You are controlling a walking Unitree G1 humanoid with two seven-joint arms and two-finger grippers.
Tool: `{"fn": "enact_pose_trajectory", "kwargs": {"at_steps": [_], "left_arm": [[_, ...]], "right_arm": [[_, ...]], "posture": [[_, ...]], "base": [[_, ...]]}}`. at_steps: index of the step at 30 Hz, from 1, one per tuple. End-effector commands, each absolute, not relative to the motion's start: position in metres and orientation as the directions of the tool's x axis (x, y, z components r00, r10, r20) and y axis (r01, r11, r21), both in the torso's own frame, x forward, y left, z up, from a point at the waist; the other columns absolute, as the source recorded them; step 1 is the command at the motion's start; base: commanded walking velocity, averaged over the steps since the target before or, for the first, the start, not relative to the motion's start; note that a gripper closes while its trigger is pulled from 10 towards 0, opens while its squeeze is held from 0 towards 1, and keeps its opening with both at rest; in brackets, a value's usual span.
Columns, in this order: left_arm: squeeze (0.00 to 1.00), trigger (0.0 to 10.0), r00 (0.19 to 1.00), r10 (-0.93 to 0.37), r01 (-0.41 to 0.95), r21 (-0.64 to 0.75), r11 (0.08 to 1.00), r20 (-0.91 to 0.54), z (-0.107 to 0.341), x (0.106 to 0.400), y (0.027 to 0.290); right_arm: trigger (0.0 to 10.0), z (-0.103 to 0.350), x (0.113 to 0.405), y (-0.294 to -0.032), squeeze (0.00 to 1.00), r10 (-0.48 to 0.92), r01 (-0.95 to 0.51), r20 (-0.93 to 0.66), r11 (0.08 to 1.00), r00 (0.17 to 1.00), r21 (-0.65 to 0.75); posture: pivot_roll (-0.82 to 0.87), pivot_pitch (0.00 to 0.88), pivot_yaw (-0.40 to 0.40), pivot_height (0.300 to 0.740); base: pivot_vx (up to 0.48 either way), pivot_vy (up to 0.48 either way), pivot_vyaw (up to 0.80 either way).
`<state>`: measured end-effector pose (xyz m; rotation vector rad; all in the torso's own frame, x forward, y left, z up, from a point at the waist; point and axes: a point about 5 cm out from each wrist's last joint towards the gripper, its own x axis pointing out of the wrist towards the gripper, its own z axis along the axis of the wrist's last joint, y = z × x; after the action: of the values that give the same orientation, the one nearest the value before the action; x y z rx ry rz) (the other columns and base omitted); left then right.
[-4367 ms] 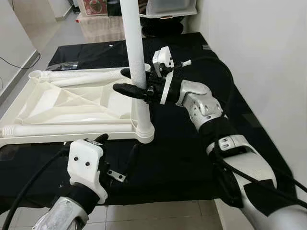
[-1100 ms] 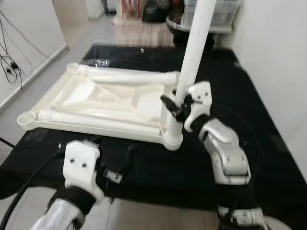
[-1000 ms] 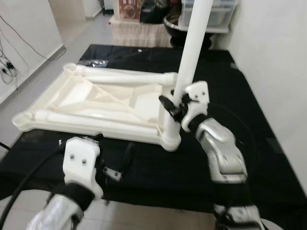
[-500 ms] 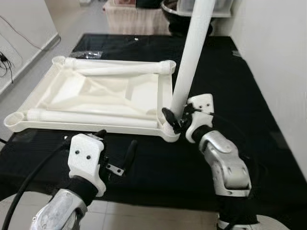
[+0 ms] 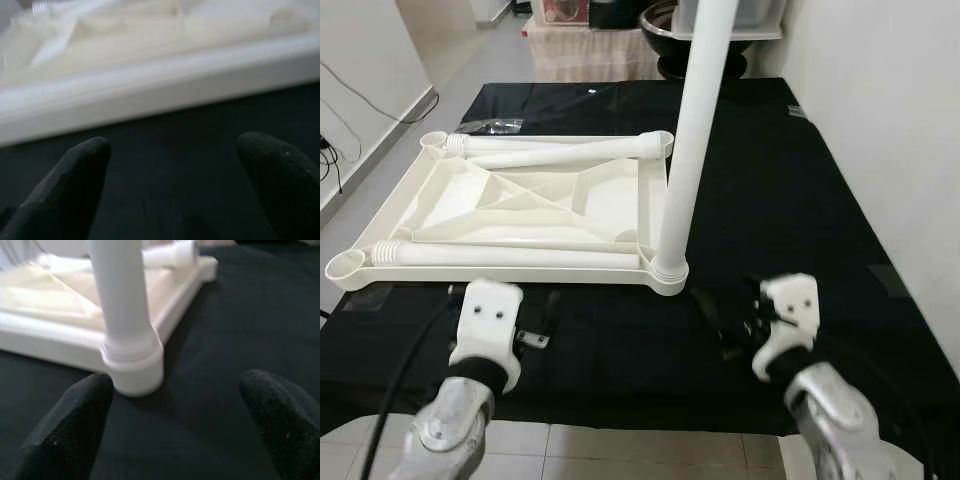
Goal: Building children table
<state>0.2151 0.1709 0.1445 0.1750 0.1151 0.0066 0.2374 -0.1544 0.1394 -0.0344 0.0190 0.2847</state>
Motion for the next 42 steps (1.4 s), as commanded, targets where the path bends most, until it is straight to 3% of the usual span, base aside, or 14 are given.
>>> {"fn": "enact_pose_trajectory", "kwargs": {"at_steps": [1,10,20,42], "left_arm": [[0.0,10.0,0.99,0.014,0.008,0.16,0.987,-0.137,0.136,0.215,0.167],[0.0,10.0,0.997,-0.045,0.055,0.189,0.98,-0.058,0.138,0.225,0.158],[0.0,10.0,0.991,-0.134,0.131,0.174,0.976,0.005,0.134,0.231,0.145],[0.0,10.0,0.991,-0.132,0.127,0.118,0.985,0.031,0.122,0.243,0.148]], "right_arm": [[10.0,0.144,0.242,-0.159,0.0,0.243,-0.242,0.008,0.969,0.97,-0.037],[10.0,0.14,0.258,-0.16,0.0,0.216,-0.214,0.009,0.974,0.976,-0.074],[10.0,0.133,0.264,-0.164,0.0,0.171,-0.172,-0.022,0.977,0.985,-0.129],[10.0,0.127,0.273,-0.163,0.0,0.165,-0.169,-0.039,0.979,0.985,-0.116]], "posture": [[0.06,0.115,0.028,0.74],[0.07,0.083,0.016,0.74],[0.04,0.042,0.003,0.74],[0.02,0.039,0.029,0.74]], "base": [[0.0,0.0,0.0],[-0.053,0.395,0.0],[0.0,0.0,0.0],[0.0,0.0,0.0]]}}
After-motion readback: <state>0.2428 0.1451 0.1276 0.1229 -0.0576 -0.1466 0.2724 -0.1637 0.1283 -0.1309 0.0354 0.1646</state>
